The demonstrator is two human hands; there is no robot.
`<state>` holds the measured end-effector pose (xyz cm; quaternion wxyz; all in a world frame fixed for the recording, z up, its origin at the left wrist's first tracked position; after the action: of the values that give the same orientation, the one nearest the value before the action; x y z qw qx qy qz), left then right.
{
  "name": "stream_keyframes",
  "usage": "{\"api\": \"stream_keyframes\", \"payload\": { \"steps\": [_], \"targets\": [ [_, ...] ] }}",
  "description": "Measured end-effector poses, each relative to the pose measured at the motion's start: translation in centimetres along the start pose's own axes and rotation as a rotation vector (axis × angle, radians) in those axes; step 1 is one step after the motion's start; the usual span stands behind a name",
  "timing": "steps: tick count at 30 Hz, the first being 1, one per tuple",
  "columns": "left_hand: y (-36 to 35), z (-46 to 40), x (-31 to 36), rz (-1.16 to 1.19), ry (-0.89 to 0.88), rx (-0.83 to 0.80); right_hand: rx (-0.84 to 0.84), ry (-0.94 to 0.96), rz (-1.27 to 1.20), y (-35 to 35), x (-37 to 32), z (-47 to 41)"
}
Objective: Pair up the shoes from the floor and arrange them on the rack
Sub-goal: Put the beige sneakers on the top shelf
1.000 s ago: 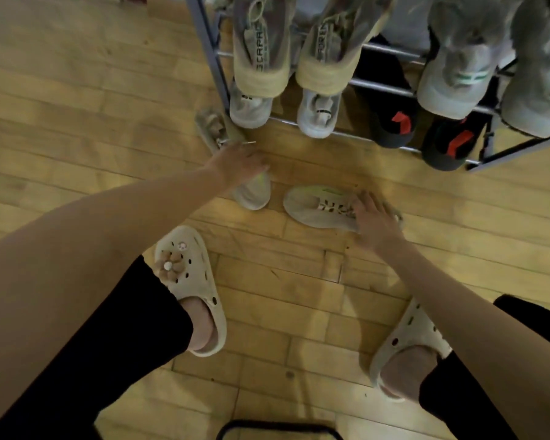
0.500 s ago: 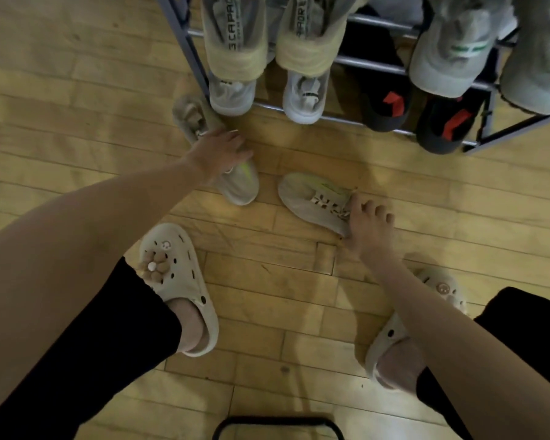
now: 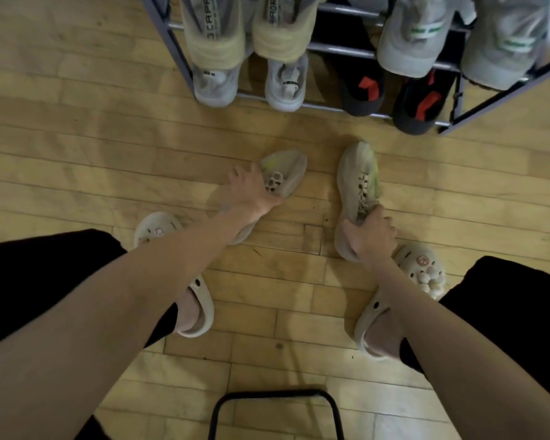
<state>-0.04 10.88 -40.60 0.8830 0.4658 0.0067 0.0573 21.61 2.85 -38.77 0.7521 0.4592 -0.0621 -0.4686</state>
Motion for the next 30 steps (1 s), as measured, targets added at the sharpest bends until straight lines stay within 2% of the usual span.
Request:
{"api": "stream_keyframes", "payload": {
  "steps": [3, 7, 11, 17, 21, 26, 28, 30],
  "targets": [
    [-1.4, 2.0, -0.3, -0.047, 0.04, -0.022, 0.001, -0.008, -0.019, 0.2, -0.3, 0.3],
    [-3.1, 3.7, -2.5, -0.008, 0.176, -0.11, -0.016, -0.005, -0.049, 0.1, -0.5, 0.9],
    [-2.9, 4.9, -3.7, 0.002, 0.214, -0.063, -0.029, -0.005, -0.005, 0.5, -0.4, 2.1],
    [1.7, 7.8, -2.6, 0.315, 0.228, -0.093, -0.131, 0.063, -0.054, 3.7, -0.7, 4.6],
    [7.6, 11.8, -1.2, 0.596, 0.198, -0.097, -0.156, 0.133, -0.119, 9.3, -1.5, 7.8],
    [13.6, 18.6, 0.2, 0.622, 0.12, 0.065, 0.078, 0.306, 0.064, 16.0, -0.7, 12.6],
    [15.8, 21.2, 0.6, 0.605, 0.082, 0.114, 0.155, 0.332, 0.016, 18.8, 0.0, 14.6],
    [17.7, 23.5, 0.8, 0.616, 0.04, 0.189, 0.217, 0.356, -0.133, 21.4, 0.7, 16.2]
  ]
}}
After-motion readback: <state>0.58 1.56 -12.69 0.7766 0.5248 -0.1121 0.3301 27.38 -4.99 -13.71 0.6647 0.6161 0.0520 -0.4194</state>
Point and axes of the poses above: each hand's wrist, its own z-axis away from the middle knuckle, its own y-axis out of the back of the hand, x = y × z, the point moved 1 cm from there along -z, towards the middle knuckle, and after that the axes turned 10 degrees about -z, right-handed, at the moved point
